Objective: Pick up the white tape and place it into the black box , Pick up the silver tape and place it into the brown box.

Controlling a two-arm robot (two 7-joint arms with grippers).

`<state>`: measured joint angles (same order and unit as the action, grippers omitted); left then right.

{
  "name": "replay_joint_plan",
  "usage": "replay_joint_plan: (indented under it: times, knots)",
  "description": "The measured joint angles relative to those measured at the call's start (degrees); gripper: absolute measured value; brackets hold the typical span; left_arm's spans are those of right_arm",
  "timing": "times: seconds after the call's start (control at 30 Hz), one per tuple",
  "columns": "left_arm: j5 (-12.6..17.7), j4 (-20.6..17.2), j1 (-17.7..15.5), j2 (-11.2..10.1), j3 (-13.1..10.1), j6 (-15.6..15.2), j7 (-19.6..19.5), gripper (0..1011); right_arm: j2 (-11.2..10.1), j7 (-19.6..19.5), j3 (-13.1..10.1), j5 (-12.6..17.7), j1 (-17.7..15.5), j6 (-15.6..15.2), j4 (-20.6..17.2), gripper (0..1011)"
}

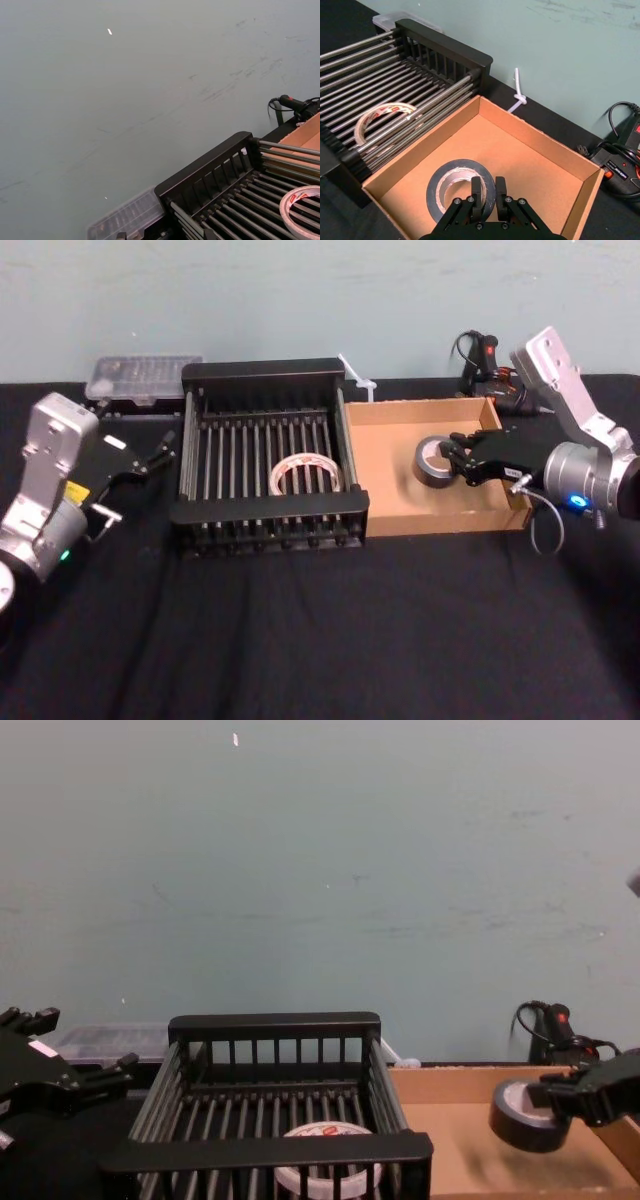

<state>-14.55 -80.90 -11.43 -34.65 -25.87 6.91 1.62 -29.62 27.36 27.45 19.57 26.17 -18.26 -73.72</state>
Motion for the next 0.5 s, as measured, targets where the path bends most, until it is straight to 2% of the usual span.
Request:
replay_joint_plan:
  times: [0.13, 0.5]
  knots:
    - [0.0, 0.0, 0.0, 0.0, 0.0, 0.0, 0.0, 1001, 0.6, -0.1, -0.2, -0.4, 0.4, 0.0, 0.9, 170]
    - [0.0, 0.0, 0.0, 0.0, 0.0, 0.0, 0.0, 1001, 0.4, 0.0, -0.1, -0.3, 0.3, 0.0, 0.6, 171]
